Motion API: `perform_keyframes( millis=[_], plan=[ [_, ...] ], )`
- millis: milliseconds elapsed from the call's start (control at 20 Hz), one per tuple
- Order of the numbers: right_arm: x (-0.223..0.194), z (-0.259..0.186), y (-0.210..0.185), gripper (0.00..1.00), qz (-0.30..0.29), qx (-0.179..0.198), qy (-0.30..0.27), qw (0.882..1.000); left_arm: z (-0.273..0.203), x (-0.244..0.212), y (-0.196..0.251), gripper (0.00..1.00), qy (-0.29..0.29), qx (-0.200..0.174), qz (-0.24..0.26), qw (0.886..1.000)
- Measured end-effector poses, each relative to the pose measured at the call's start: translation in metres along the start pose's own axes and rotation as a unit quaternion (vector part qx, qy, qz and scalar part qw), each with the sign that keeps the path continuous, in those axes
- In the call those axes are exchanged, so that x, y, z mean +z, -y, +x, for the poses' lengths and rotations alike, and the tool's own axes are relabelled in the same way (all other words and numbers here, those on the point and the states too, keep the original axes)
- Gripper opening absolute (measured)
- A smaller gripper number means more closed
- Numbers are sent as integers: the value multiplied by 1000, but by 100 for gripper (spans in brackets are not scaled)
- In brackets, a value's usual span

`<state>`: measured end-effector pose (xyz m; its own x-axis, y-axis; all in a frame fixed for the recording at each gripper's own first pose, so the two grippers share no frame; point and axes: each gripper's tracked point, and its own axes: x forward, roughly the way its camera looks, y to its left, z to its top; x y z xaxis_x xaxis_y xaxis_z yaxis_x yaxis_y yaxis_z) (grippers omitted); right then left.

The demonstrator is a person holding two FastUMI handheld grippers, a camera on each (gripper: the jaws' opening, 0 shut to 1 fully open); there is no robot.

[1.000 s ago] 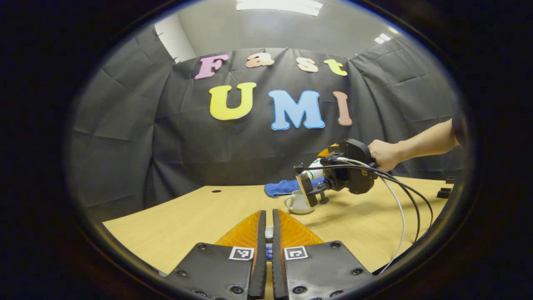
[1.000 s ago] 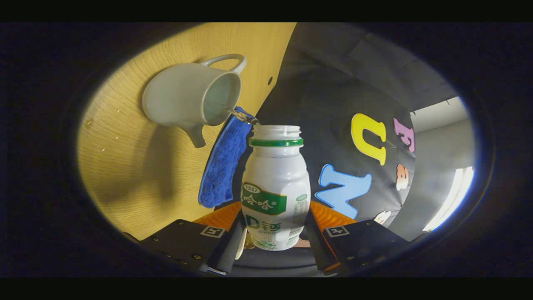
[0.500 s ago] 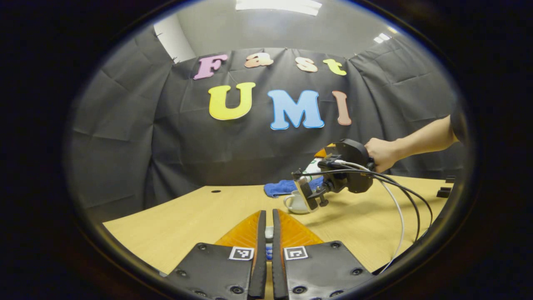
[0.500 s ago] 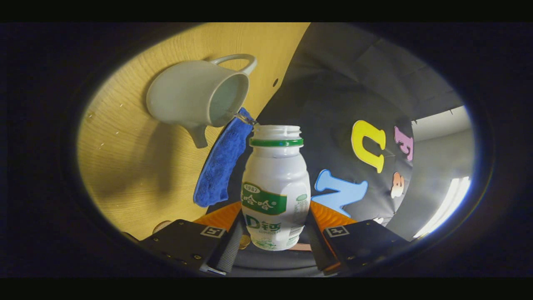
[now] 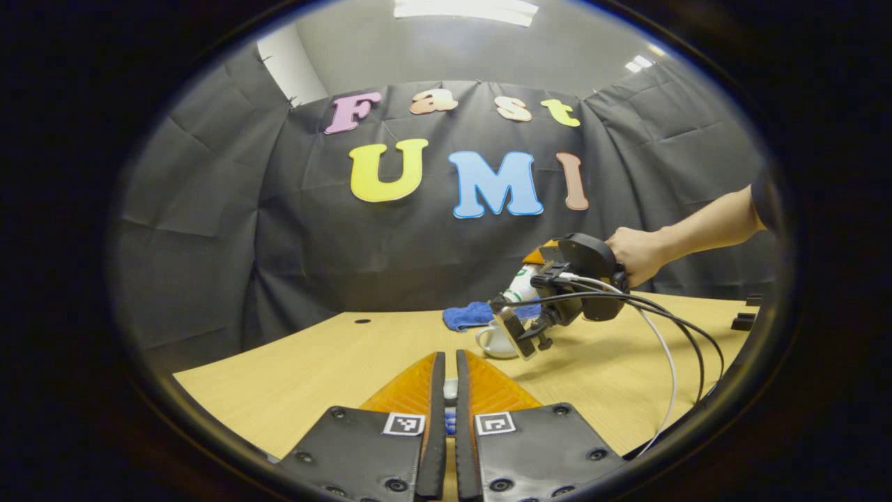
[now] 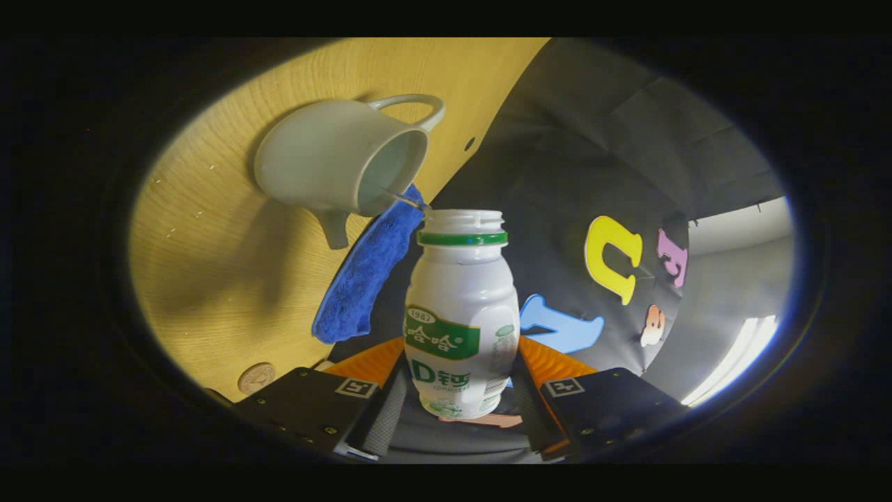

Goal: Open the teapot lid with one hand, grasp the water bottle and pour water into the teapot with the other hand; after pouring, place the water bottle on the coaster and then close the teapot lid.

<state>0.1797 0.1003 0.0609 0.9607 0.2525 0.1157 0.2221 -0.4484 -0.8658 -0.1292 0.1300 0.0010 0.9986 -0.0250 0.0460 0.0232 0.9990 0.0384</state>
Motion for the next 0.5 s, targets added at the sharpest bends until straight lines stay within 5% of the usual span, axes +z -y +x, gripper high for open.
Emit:
perform_keyframes(
  millis=[500],
  plan=[
    [2,1,6,72,-28,-10,5,1000,0,0,0,12,-1,0,2,1000]
  ],
)
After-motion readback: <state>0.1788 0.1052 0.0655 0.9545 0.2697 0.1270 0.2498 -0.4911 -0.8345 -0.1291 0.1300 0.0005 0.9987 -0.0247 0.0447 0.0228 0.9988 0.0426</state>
